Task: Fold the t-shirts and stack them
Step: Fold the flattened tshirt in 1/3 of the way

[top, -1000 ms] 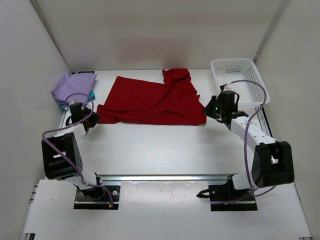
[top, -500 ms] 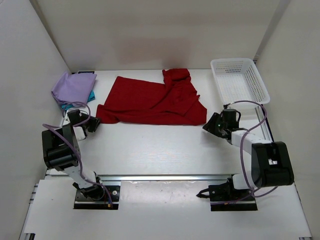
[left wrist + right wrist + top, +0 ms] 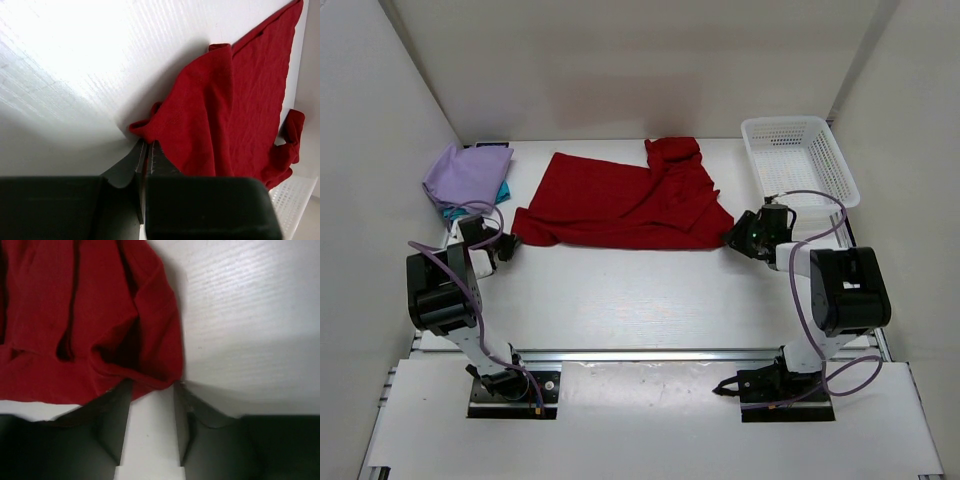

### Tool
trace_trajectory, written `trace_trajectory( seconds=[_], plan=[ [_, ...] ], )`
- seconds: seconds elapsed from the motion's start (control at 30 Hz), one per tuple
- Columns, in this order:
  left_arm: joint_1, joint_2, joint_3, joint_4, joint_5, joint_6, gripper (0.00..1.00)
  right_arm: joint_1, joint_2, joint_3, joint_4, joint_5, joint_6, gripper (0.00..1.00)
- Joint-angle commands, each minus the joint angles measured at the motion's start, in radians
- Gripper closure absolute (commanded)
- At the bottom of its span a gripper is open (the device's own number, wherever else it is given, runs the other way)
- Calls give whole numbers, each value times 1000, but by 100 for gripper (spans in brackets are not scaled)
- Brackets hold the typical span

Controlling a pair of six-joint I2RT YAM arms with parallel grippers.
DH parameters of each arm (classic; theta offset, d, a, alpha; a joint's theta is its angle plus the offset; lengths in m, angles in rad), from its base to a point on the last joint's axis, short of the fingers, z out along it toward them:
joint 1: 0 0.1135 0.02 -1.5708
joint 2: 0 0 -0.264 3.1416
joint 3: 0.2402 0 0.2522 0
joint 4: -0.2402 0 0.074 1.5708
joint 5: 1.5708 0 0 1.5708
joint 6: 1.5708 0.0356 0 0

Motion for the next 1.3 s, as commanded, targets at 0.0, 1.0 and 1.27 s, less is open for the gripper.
trace_trajectory(
  seconds=[0.0,1.0,1.27],
  plan=[
    [-11,-5,31,9,-43,26,100,-8,40,25,33,9,23,71],
    [110,-428,785,-305,463,7,100,-50,-498,925,-684,81,-254,99],
    [3,-218,854,-414,339,133,100,-59,-52,1369,-832,-15,-316,100]
  ],
)
